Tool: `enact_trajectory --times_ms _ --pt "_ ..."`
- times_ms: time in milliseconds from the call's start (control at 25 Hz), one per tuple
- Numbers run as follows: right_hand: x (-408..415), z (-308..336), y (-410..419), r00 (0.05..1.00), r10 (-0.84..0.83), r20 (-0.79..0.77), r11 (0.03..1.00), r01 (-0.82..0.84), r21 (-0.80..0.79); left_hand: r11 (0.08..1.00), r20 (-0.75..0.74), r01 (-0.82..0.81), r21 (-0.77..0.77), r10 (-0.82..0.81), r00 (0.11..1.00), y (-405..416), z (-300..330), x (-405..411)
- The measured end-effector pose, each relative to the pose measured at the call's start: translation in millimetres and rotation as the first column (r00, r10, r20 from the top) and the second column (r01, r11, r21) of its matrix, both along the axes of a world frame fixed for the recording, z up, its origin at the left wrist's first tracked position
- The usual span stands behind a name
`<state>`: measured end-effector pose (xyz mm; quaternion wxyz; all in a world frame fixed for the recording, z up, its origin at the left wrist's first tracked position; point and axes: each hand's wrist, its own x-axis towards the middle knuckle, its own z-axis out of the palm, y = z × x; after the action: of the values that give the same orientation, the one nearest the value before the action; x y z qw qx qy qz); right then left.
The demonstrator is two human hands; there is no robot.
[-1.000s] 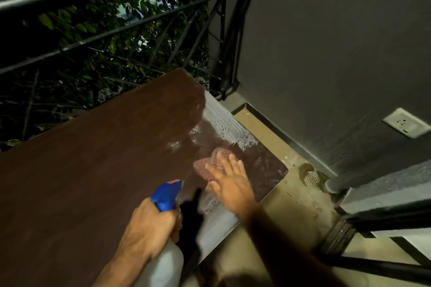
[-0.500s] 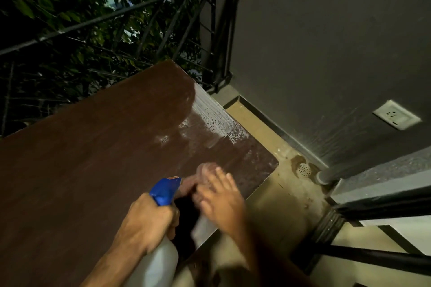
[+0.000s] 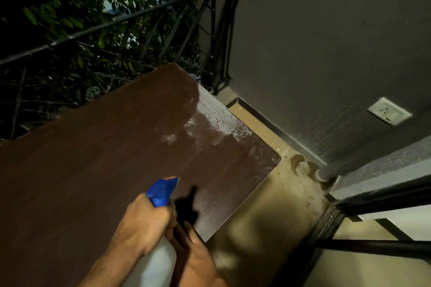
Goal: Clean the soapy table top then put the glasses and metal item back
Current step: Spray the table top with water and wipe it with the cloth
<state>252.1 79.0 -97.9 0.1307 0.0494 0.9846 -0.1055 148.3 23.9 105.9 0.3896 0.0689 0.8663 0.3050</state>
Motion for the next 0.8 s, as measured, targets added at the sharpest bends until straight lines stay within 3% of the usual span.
enact_trajectory --times_ms 80,120,200,280,400,480,600,680,800 --pt "4.6 2.1 2.9 0.999 -0.048 -0.010 0.990 0.046 -0.135 0.999 -0.003 0.030 0.020 -0.030 1.000 -10.1 5.0 1.7" --pt "9.8 6.9 13.9 0.997 -0.075 0.006 0.989 0.075 -0.131 0.999 -0.013 0.037 0.029 -0.037 0.999 -13.9 5.9 2.3" --pt "10.4 10.8 55.2 0.975 -0.179 -0.134 0.983 0.181 0.003 0.999 -0.035 0.023 0.039 -0.021 0.999 -20.3 5.0 1.1" --pt "7.3 12.6 112.9 0.892 -0.401 -0.208 0.913 0.407 -0.017 0.998 -0.048 0.000 0.057 0.002 0.999 -20.7 2.5 -3.0" --pt "7.4 14.5 171.6 0.753 -0.644 -0.133 0.764 0.643 -0.055 0.998 -0.054 0.011 0.056 -0.008 0.999 -8.6 0.9 -1.6" --pt "0.4 16.2 171.6 0.785 -0.612 -0.091 0.790 0.613 -0.022 0.999 -0.062 0.009 0.047 -0.006 0.998 5.1 -0.7 -3.8" --pt "7.3 14.9 127.1 0.950 -0.302 -0.080 0.953 0.304 0.004 0.998 -0.051 0.026 0.048 -0.024 0.998 33.8 -2.4 -10.2" --pt "19.8 9.9 97.9 0.985 -0.151 -0.087 0.988 0.148 -0.037 0.997 -0.031 0.050 0.054 -0.049 0.998 54.5 -6.6 -13.8" --pt "27.9 14.6 87.1 0.969 -0.243 -0.050 0.961 0.233 -0.146 0.996 -0.061 0.083 0.024 -0.081 0.995 84.3 -11.4 -15.8"
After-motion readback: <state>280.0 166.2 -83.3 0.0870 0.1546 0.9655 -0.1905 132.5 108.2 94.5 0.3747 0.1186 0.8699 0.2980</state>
